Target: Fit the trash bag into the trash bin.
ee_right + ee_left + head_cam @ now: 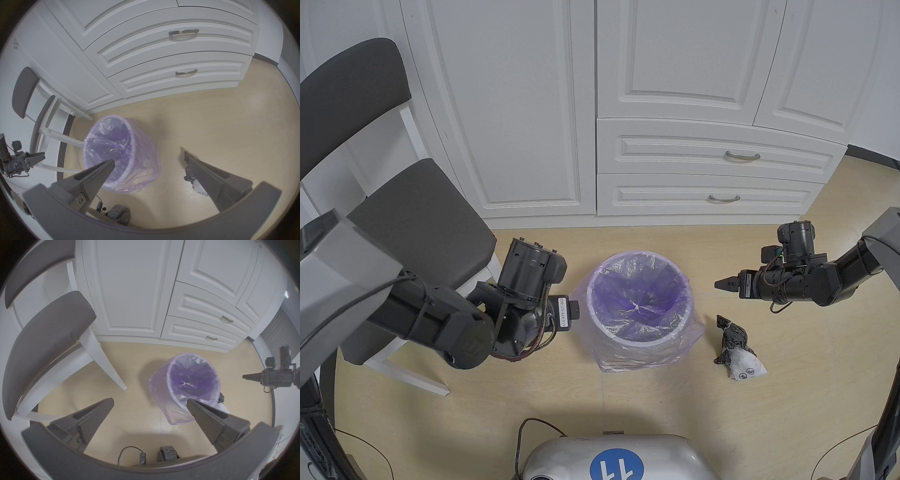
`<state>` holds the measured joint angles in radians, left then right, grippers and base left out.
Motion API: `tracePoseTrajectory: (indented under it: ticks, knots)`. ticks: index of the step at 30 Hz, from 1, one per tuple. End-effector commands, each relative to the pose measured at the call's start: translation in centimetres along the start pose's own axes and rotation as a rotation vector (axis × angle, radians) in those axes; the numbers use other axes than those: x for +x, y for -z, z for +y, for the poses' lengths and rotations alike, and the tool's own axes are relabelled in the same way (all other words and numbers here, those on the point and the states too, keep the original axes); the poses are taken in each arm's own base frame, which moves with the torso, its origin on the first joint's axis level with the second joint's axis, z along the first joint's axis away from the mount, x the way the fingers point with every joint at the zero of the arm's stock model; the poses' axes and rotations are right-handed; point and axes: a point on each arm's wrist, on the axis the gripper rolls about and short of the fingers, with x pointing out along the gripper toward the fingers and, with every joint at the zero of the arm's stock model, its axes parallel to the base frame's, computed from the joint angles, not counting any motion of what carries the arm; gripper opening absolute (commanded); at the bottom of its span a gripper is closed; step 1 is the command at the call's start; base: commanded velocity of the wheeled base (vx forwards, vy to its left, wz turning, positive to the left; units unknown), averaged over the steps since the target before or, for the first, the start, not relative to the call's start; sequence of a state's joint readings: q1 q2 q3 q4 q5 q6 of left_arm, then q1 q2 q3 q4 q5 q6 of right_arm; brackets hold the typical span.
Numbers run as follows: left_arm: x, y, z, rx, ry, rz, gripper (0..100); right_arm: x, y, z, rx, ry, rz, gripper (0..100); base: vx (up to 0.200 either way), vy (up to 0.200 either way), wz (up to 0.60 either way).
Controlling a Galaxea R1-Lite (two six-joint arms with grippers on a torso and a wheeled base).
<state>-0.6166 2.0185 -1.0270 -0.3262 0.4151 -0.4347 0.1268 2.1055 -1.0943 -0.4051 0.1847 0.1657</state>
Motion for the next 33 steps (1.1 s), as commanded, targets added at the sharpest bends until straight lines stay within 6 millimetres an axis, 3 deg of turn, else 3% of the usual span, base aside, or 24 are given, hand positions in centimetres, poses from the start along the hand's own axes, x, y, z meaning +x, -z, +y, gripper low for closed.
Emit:
tracePoseTrajectory:
  ticks: [1,9,18,28,33]
  knots:
    - [-2.5,-0.2,0.6,-0.011,0.051,-0.032,100,-1.7,-0.1,1.0,-0.002,-0.007,0.001,100,0.000,0.000,0.00]
    - [-6.2,0.5,1.9,-0.021,0.128,-0.057,100,-3.6,1.1,3.5,0.082,0.042,0.026,100,0.000,0.000,0.00]
    - [-7.3,1.8,2.0,-0.032,0.195,-0.114,100,-4.2,1.8,5.0,0.136,0.035,0.038,100,0.000,0.000,0.00]
    - [-7.8,1.4,2.4,-0.015,0.283,-0.183,100,-0.1,2.1,7.0,0.267,0.031,0.126,100,0.000,0.000,0.00]
    - [-7.9,1.3,2.5,-0.015,0.287,-0.186,100,3.9,3.1,7.8,0.307,0.173,0.139,100,0.000,0.000,0.00]
